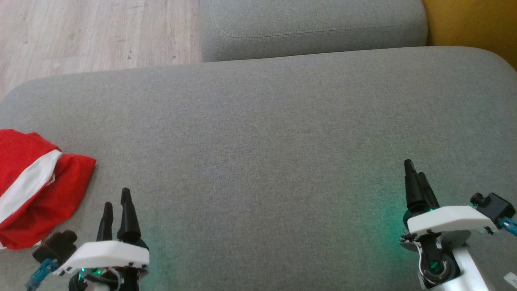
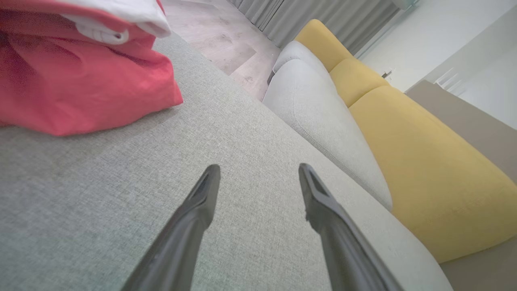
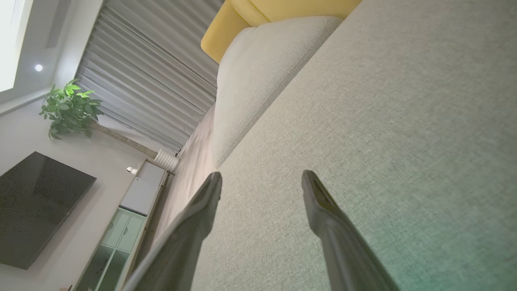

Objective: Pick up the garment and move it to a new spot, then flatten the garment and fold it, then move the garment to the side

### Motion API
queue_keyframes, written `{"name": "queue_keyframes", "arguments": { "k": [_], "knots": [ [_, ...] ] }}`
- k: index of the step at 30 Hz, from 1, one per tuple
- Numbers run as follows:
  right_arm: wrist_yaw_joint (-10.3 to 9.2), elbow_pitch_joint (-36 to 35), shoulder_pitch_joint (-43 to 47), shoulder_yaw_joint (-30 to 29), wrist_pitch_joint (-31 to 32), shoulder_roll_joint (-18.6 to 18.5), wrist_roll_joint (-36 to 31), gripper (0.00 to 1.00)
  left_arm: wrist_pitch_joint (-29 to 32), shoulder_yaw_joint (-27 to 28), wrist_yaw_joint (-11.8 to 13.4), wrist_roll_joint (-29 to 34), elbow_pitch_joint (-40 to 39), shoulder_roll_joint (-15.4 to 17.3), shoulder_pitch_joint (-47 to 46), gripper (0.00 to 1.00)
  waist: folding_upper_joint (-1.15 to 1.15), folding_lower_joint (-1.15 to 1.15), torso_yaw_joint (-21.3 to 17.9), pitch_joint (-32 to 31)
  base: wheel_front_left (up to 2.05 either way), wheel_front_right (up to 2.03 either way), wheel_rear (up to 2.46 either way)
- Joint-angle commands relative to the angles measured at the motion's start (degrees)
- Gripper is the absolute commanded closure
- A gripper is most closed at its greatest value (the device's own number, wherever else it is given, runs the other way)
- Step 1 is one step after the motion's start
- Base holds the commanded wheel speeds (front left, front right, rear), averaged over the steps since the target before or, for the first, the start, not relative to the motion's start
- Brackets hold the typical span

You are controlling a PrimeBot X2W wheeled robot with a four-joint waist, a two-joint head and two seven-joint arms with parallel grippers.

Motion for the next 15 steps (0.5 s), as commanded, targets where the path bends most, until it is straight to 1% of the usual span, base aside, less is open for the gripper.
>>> {"name": "queue_keyframes", "arguments": {
  "k": [1,15],
  "knots": [
    [-0.02,-1.32,-3.75,1.17,-0.93,-1.13,-1.88,0.00,-0.93,0.19,0.30,2.02,-1.53,1.23,-2.97,0.00,0.00,0.00,-0.01,-0.01,0.00,0.00,0.00],
    [-0.03,0.39,-5.29,4.09,-3.30,-1.57,-11.70,0.00,-3.28,-2.55,1.91,11.86,-0.70,2.48,-3.70,0.00,0.00,0.00,-0.10,0.20,0.00,0.00,0.00]
  ]
}}
